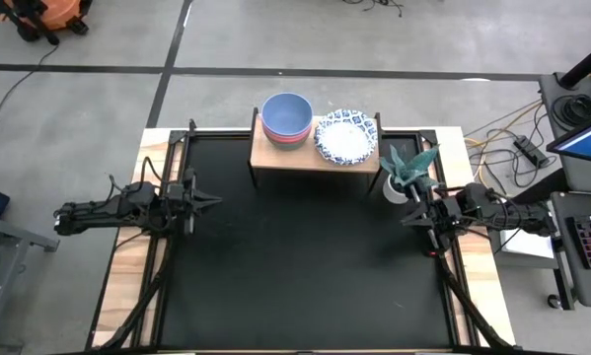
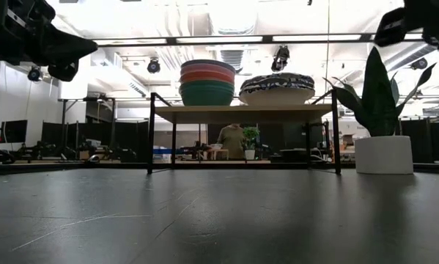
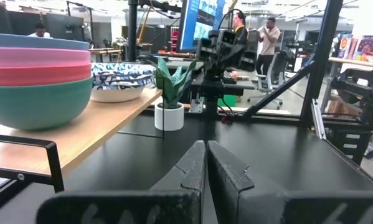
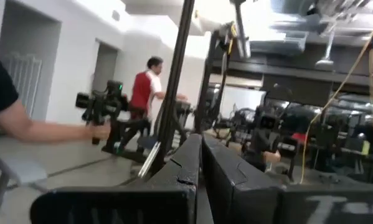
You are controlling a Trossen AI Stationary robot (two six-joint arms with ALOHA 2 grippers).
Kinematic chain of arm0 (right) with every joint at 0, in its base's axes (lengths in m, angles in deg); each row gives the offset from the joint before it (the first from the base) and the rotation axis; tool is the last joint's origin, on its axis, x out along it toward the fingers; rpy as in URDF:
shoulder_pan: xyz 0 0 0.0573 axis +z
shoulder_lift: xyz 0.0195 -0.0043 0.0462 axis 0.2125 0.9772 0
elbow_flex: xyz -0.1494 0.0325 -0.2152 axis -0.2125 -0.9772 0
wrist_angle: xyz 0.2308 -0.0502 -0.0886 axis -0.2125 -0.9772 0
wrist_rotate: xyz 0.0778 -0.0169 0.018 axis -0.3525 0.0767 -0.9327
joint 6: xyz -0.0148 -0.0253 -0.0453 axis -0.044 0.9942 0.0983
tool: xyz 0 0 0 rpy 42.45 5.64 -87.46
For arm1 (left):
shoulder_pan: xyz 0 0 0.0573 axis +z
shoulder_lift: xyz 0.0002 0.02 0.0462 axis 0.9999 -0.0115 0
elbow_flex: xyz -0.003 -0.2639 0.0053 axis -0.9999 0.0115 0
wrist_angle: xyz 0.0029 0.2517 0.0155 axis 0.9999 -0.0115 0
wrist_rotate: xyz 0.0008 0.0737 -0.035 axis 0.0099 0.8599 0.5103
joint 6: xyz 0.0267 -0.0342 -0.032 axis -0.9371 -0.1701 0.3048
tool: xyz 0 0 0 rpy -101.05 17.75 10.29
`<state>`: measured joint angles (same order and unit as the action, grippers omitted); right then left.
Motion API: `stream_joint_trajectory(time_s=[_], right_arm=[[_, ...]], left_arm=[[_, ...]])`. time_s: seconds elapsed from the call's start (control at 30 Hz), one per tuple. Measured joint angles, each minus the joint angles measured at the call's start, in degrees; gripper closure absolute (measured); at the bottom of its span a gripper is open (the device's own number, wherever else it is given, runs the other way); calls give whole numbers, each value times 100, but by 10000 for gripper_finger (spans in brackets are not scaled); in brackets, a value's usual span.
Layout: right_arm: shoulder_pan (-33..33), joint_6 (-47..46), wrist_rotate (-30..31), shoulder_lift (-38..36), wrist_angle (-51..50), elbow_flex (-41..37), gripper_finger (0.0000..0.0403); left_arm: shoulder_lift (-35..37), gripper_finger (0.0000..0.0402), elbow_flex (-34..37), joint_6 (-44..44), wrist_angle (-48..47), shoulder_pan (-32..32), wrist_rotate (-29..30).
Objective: Place and stack bowls onto a shelf
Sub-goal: Return to Home Position
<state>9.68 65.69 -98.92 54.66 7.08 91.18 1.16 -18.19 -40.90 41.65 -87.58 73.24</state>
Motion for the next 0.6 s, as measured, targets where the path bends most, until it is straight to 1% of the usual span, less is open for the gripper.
stream_joint_trajectory(time_s=[0.13, 0.23, 0.4, 0.5, 0.6], right_arm=[[8, 249, -125, 48, -58, -45, 394], [10, 586, -109, 50, -522, -88, 394], [10, 945, 81, 45, -1279, -154, 394], [8, 1022, 153, 74, -1356, -154, 394], [8, 969, 349, 112, -1414, -154, 394]], left_arm=[[-30, 402, -4, -177, -40, 0, 113], [-59, 402, -9, -356, -153, 0, 172], [-101, 402, -7, -467, -577, 0, 200], [-111, 402, -7, -475, -670, 0, 200], [-105, 402, -11, -522, -669, 0, 207]])
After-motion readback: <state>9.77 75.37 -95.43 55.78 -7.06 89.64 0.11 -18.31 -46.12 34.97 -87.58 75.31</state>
